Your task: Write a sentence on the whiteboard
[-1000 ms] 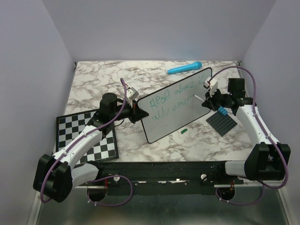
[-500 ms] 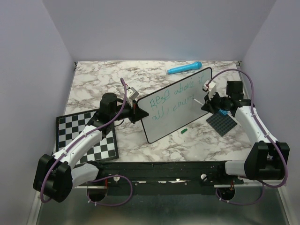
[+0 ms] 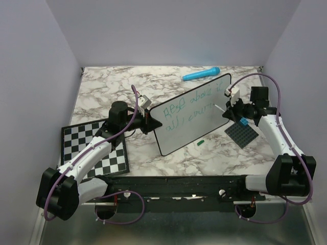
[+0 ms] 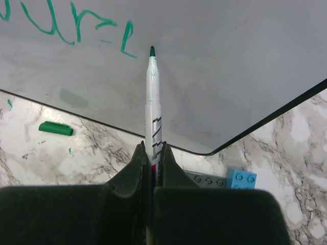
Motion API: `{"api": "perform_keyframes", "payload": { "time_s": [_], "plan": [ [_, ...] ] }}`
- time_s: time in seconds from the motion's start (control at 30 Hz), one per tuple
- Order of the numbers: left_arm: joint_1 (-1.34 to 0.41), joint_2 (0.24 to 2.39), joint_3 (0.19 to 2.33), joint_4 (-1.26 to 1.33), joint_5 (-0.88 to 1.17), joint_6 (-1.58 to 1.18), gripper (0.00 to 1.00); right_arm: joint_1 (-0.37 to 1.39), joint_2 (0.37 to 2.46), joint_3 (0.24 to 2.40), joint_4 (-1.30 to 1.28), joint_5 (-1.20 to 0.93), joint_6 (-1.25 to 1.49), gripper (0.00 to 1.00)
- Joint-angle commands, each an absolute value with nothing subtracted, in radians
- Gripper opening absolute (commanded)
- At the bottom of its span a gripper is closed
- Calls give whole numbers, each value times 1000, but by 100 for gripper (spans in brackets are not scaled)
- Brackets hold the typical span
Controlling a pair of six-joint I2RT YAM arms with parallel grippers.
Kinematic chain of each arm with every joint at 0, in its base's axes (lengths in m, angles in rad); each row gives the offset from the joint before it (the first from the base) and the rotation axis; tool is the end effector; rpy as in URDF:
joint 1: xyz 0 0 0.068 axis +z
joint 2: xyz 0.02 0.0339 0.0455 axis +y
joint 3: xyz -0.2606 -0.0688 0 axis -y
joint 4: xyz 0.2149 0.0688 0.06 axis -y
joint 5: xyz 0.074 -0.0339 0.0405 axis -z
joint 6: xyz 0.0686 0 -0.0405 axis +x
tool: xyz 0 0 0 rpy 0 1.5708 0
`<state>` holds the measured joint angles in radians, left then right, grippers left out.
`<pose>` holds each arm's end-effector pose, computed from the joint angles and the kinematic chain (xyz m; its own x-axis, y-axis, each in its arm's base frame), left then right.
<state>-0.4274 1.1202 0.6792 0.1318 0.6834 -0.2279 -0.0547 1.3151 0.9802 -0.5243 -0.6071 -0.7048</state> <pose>0.2074 -0.1421 0.2719 -0.4661 0.0198 -0.8845 0.7838 0.4731 -0.4024 0.2636 0.0248 0.2530 -0.3641 -0.5130 -0.7774 -0.7391 0.6670 -0.0940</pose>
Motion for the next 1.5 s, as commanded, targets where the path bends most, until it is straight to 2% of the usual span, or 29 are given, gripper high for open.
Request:
{"api": "perform_keyframes", "payload": {
  "time_s": [0.0,0.63,1.47],
  "plan": [
    [-431,1155,658,2,626,-109,0,-61,1331,1037,-511,-614,-677,0],
    [-431,1163,660,2,626,-107,0,-60,1364,1042,-563,-713,-733,0],
    [-431,1160,660,2,627,-106,0,-75,1359,1040,-528,-621,-700,1]
  ]
}}
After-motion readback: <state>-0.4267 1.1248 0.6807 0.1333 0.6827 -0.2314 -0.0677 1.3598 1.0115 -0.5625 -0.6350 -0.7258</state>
